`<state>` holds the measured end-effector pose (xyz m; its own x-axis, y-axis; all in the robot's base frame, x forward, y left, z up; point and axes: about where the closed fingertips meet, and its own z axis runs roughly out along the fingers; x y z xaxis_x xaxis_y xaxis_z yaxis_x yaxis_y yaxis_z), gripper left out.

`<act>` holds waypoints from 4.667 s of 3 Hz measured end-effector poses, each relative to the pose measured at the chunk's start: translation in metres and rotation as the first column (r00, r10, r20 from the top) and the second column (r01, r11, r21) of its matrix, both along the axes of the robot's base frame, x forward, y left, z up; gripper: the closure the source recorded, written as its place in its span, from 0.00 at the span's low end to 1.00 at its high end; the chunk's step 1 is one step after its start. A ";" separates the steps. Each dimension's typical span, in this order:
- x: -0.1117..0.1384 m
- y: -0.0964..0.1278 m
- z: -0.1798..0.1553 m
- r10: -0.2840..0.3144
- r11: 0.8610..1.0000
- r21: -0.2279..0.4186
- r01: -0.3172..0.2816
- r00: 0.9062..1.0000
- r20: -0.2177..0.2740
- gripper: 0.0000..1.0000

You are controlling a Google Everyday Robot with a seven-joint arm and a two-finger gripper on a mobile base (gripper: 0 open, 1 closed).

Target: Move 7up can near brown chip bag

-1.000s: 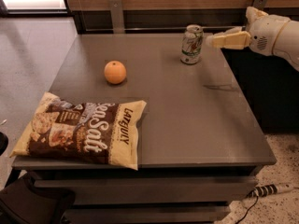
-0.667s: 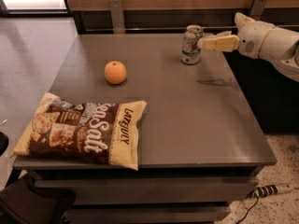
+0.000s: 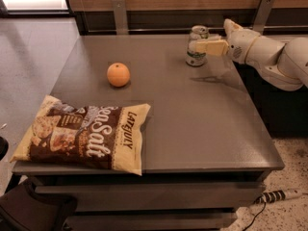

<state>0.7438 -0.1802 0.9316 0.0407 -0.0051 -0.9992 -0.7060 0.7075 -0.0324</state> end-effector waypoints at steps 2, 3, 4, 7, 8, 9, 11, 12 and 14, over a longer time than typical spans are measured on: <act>0.007 0.006 -0.004 0.004 1.000 -0.024 -0.005 1.000 -0.018 0.00; 0.017 0.013 -0.010 0.005 0.999 -0.053 -0.007 0.999 -0.035 0.00; 0.023 0.016 -0.018 0.002 0.998 -0.056 -0.004 0.999 -0.047 0.00; 0.029 0.026 -0.042 0.006 1.000 -0.023 -0.008 0.997 -0.071 0.17; 0.029 0.031 -0.042 0.013 1.000 -0.022 -0.014 0.997 -0.071 0.49; 0.029 0.033 -0.042 0.016 1.000 -0.021 -0.018 0.997 -0.071 0.72; 0.030 0.039 -0.042 0.024 0.999 -0.020 -0.025 0.997 -0.071 1.00; 0.030 0.039 -0.042 0.025 0.999 -0.019 -0.026 0.997 -0.071 1.00; 0.005 0.025 -0.020 0.022 1.000 -0.021 -0.023 0.999 -0.038 1.00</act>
Offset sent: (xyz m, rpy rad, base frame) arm 0.0151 0.0074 -0.0101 -0.0609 0.0454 -0.0008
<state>0.7486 -0.1552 0.9118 0.0028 -0.0256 -0.9997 -0.7229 0.6907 -0.0197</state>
